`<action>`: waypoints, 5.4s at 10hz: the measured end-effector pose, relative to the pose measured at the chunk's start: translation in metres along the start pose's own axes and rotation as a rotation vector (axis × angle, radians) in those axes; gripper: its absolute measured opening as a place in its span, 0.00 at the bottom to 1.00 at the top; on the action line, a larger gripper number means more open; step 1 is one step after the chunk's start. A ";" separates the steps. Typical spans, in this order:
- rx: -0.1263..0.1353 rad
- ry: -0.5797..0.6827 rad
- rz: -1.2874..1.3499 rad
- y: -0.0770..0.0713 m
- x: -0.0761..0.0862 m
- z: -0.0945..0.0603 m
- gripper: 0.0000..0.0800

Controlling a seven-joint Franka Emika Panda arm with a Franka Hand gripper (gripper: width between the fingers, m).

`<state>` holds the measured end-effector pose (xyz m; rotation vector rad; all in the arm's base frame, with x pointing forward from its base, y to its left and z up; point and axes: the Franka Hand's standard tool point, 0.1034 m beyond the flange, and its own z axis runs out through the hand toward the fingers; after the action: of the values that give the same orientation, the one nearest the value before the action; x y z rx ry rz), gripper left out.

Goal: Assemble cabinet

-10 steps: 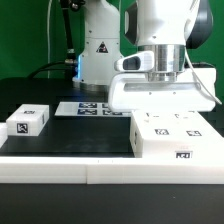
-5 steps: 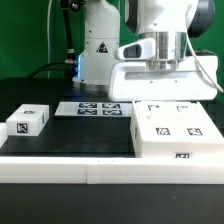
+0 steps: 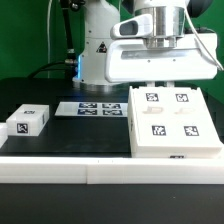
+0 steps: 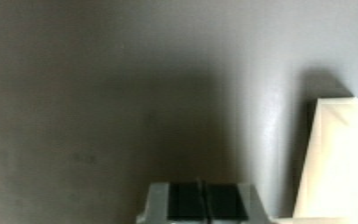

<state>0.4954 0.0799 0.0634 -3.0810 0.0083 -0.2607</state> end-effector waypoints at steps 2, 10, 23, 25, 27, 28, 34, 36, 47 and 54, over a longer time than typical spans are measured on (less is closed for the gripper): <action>0.000 0.000 -0.003 0.000 0.000 0.000 0.00; 0.011 -0.025 -0.014 0.005 0.014 -0.028 0.00; 0.022 -0.067 -0.016 0.004 0.033 -0.044 0.00; 0.023 -0.076 -0.020 0.005 0.035 -0.046 0.00; 0.028 -0.087 -0.024 0.003 0.041 -0.054 0.00; 0.031 -0.097 -0.032 0.003 0.048 -0.058 0.00; 0.033 -0.094 -0.034 0.003 0.058 -0.059 0.00; 0.032 -0.094 -0.035 0.003 0.058 -0.059 0.02; 0.007 -0.135 0.105 0.000 0.019 -0.040 1.00; -0.010 -0.137 0.090 0.056 0.007 -0.033 1.00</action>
Offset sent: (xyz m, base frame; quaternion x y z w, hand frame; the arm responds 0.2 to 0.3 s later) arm -0.0127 -0.0141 0.0318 0.0004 -0.0177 -0.0140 0.9997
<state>0.4963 0.0221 0.0938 -3.0909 0.1434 -0.0448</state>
